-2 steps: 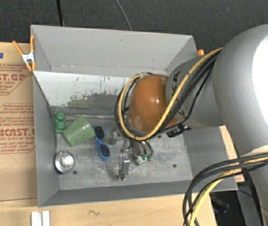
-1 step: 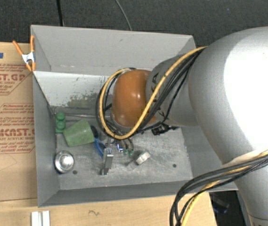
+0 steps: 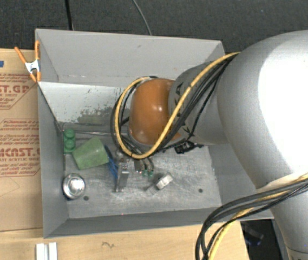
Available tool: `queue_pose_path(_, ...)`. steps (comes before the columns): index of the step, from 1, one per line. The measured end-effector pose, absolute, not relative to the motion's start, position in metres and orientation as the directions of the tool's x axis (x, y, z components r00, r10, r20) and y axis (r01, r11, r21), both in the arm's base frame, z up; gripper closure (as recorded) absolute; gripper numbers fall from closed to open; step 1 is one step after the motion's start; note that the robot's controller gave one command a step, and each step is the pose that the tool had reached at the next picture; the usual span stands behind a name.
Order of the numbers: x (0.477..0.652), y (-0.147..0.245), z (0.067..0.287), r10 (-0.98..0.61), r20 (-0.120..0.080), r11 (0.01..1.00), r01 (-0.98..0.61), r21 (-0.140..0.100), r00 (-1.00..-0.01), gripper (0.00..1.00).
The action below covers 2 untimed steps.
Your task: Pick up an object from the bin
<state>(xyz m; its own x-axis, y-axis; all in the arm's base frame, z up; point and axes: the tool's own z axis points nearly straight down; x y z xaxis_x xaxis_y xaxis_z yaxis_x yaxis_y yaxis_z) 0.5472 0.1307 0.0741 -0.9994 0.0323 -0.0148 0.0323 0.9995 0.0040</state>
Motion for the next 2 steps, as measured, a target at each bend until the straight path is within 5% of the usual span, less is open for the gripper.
queue_pose_path(1,0.516,0.223,0.086,-0.022,0.0,1.0,-0.022,-0.002,-1.0,1.0)
queue_pose_path(2,0.577,0.208,0.224,-0.116,-0.012,0.993,-0.116,0.001,-0.993,1.0)
